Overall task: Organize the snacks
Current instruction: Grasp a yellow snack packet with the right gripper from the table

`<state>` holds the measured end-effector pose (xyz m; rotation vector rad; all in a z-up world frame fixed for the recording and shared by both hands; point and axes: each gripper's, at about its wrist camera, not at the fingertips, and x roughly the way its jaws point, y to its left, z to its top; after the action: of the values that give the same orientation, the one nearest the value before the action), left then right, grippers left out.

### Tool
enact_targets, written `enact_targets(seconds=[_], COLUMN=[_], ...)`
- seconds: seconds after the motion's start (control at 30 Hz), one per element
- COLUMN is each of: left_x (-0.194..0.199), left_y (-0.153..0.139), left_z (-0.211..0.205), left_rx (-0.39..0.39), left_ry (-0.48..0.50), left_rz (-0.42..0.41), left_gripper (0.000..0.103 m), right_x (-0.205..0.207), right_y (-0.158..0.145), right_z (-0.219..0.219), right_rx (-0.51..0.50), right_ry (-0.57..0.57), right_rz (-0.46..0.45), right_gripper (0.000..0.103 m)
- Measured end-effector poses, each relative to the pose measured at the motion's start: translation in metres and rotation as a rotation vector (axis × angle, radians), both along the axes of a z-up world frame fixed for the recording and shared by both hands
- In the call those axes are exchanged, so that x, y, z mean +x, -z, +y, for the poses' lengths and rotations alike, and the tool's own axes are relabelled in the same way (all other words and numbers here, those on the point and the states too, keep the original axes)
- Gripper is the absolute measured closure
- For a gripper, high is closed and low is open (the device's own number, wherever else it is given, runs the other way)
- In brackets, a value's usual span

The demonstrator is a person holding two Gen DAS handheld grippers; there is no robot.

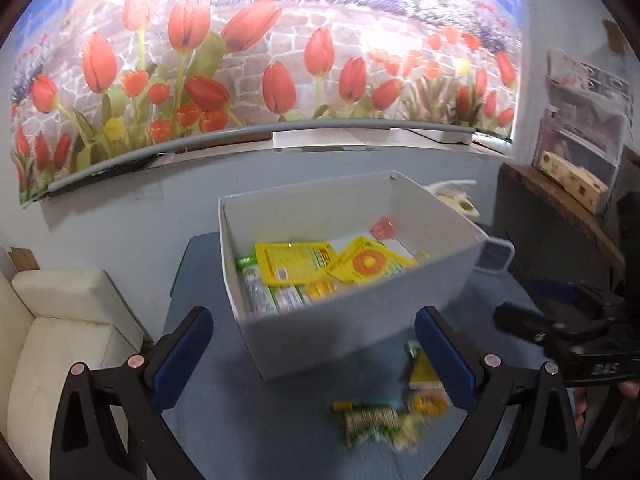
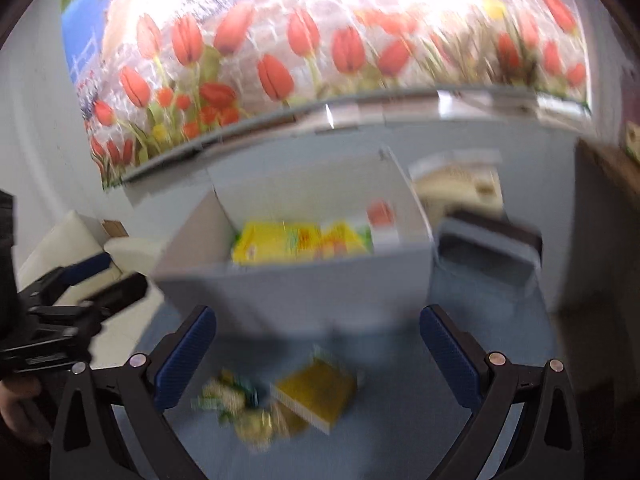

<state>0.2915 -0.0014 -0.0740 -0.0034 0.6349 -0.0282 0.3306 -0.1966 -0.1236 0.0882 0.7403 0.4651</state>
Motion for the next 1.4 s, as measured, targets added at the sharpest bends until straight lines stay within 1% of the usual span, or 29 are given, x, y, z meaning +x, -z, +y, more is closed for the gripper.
enact_targets(seconds=[0.03, 0.1, 0.13, 0.2, 0.33, 0.4, 0.47, 0.57, 0.67, 0.7, 0.73, 0.8, 0.9, 1.0, 1.03, 1.07, 1.1, 1.13, 1.2, 1.27, 1.33, 1.4], left_x=[-0.012, -0.038, -0.051, -0.070, -0.099, -0.107, -0.112, -0.115, -0.116, -0.116, -0.116, -0.117, -0.117, -0.118, -0.118, -0.118, -0.118, -0.117, -0.116, -0.113, -0.110, -0.106], left_y=[0.005, 0.016, 0.022, 0.030, 0.040, 0.043, 0.045, 0.046, 0.045, 0.045, 0.045, 0.046, 0.049, 0.053, 0.054, 0.056, 0.058, 0.061, 0.065, 0.069, 0.072, 0.073], left_z=[-0.005, -0.013, -0.017, -0.027, -0.035, -0.030, -0.025, -0.018, -0.012, -0.011, -0.009, -0.003, 0.009, 0.021, 0.026, 0.029, 0.032, 0.036, 0.043, 0.049, 0.051, 0.048], left_rx=[-0.002, -0.047, -0.061, -0.060, -0.054, -0.083, -0.090, -0.109, -0.122, -0.125, -0.129, -0.136, -0.151, -0.163, -0.167, -0.171, -0.175, -0.183, -0.195, -0.215, -0.230, -0.223], left_ry=[-0.002, 0.023, 0.016, 0.025, 0.041, 0.042, 0.026, 0.018, 0.005, 0.006, 0.010, 0.015, -0.006, -0.025, -0.031, -0.038, -0.044, -0.051, -0.066, -0.080, -0.082, -0.076], left_rz=[0.001, 0.021, 0.025, 0.046, 0.062, 0.087, 0.091, 0.093, 0.093, 0.091, 0.090, 0.091, 0.098, 0.099, 0.102, 0.106, 0.109, 0.113, 0.117, 0.130, 0.136, 0.138], left_gripper=[0.000, 0.000, 0.000, 0.000, 0.000, 0.000, 0.000, 0.000, 0.000, 0.000, 0.000, 0.000, 0.000, 0.000, 0.000, 0.000, 0.000, 0.000, 0.000, 0.000, 0.000, 0.000], right_x=[-0.009, -0.023, -0.032, -0.041, -0.054, -0.059, -0.059, -0.049, -0.029, -0.021, -0.010, 0.004, 0.023, 0.034, 0.037, 0.039, 0.040, 0.039, 0.038, 0.036, 0.034, 0.031], right_y=[0.012, 0.025, 0.033, 0.042, 0.052, 0.052, 0.051, 0.052, 0.053, 0.054, 0.057, 0.060, 0.068, 0.078, 0.081, 0.084, 0.085, 0.084, 0.083, 0.081, 0.077, 0.072], right_z=[-0.004, -0.012, -0.017, -0.022, -0.026, -0.025, -0.019, -0.006, 0.009, 0.013, 0.020, 0.028, 0.044, 0.057, 0.059, 0.061, 0.062, 0.063, 0.060, 0.057, 0.052, 0.048], right_rx=[-0.021, -0.020, -0.019, -0.011, -0.005, -0.005, -0.010, -0.027, -0.046, -0.051, -0.062, -0.062, -0.121, -0.150, -0.149, -0.151, -0.166, -0.157, -0.131, -0.141, -0.137, -0.129], right_ry=[0.015, 0.036, 0.057, 0.079, 0.099, 0.099, 0.095, 0.085, 0.092, 0.100, 0.119, 0.137, 0.167, 0.170, 0.174, 0.174, 0.178, 0.166, 0.143, 0.135, 0.137, 0.135], right_rz=[0.031, 0.043, 0.055, 0.071, 0.105, 0.104, 0.106, 0.115, 0.138, 0.154, 0.192, 0.226, 0.248, 0.261, 0.268, 0.278, 0.276, 0.261, 0.259, 0.246, 0.230, 0.216], right_gripper=[0.000, 0.000, 0.000, 0.000, 0.000, 0.000, 0.000, 0.000, 0.000, 0.000, 0.000, 0.000, 0.000, 0.000, 0.010, 0.032, 0.035, 0.036, 0.037, 0.040, 0.046, 0.046])
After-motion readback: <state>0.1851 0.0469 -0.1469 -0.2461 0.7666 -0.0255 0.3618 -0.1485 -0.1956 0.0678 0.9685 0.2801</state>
